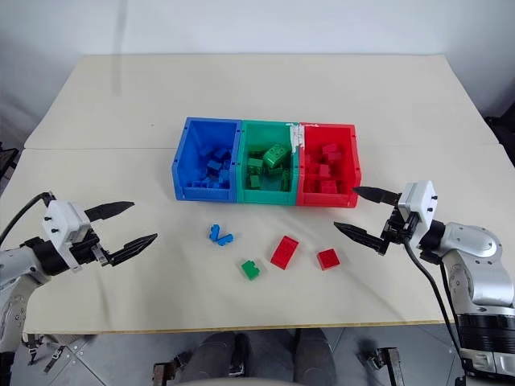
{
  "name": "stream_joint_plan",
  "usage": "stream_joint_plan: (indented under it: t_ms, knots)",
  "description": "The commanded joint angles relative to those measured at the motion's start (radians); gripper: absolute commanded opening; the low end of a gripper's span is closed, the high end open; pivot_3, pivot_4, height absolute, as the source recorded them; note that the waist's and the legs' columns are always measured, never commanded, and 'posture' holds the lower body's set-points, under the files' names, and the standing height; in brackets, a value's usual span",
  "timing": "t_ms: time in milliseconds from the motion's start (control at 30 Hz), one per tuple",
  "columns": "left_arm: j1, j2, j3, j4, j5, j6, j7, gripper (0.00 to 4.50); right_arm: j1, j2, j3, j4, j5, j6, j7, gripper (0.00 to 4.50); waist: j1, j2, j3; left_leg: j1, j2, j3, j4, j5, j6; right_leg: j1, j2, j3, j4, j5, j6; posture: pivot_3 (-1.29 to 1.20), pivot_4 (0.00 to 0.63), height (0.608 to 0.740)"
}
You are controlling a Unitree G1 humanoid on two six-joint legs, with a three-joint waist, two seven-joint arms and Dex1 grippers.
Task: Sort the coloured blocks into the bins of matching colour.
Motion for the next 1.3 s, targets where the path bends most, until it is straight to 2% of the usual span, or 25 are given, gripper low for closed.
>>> stream_joint_plan:
  t_ms: [33,167,333,600,833,1000,1167,1300]
  knots:
    - [-0.016,0.012,0.011,-0.006,0.018,-0.022,0.010,4.49,0.001,0.008,-0.012,-0.047,0.023,0.004,0.006,4.50,0.000,0.000,0.000,0.000,0.000,0.000,0.000,0.000,0.000,0.000,0.000,0.000,0.000,0.000,0.000,0.00,0.150,0.740]
    - [-0.011,0.000,-0.002,-0.038,-0.010,0.001,-0.005,4.49,0.005,0.008,-0.014,-0.058,0.019,0.016,0.002,4.50,0.000,0.000,0.000,0.000,0.000,0.000,0.000,0.000,0.000,0.000,0.000,0.000,0.000,0.000,0.000,0.00,0.150,0.740]
    - [-0.005,0.005,-0.081,-0.105,0.005,-0.003,-0.046,4.49,0.046,-0.008,-0.073,-0.056,0.013,0.000,-0.026,4.50,0.009,0.000,0.000,0.000,0.000,0.000,0.000,0.000,0.000,0.000,0.000,0.000,0.000,0.000,0.000,0.00,0.150,0.740]
    - [-0.061,-0.033,-0.281,-0.177,0.017,-0.056,-0.130,4.49,0.248,-0.083,-0.270,0.022,-0.013,-0.112,0.027,4.50,0.037,0.000,0.000,0.000,-0.001,0.001,0.000,0.000,0.001,0.001,0.000,0.000,0.000,0.000,0.000,0.00,0.150,0.740]
    - [-0.129,-0.090,-0.397,-0.201,0.021,-0.063,-0.154,4.49,0.368,-0.160,-0.339,0.194,-0.068,-0.225,0.123,4.50,0.037,0.000,0.000,0.002,-0.002,0.004,0.001,0.001,0.002,0.002,0.000,0.002,0.001,0.000,0.000,0.00,0.150,0.740]
    - [-0.127,-0.102,-0.418,-0.195,0.031,-0.079,-0.154,4.49,0.335,-0.167,-0.292,0.145,-0.040,-0.195,0.167,4.50,0.019,0.001,0.000,0.003,-0.001,0.004,0.001,0.001,0.002,0.002,0.001,0.002,0.002,0.000,0.000,0.00,0.150,0.740]
    - [-0.077,-0.077,-0.372,-0.162,0.017,-0.100,-0.170,4.49,0.218,-0.178,-0.098,0.044,-0.034,-0.095,0.277,4.50,0.017,0.001,0.000,0.005,0.000,0.003,0.002,0.002,0.001,0.002,0.001,0.003,0.002,0.000,-0.001,0.00,0.150,0.740]
    - [-0.019,-0.041,-0.318,-0.149,-0.005,-0.098,-0.192,4.49,0.095,-0.191,0.064,0.057,-0.089,-0.055,0.360,4.50,0.021,0.001,0.000,0.004,0.000,0.002,0.002,0.002,0.001,0.001,0.000,0.002,0.001,0.001,-0.001,0.00,0.150,0.740]
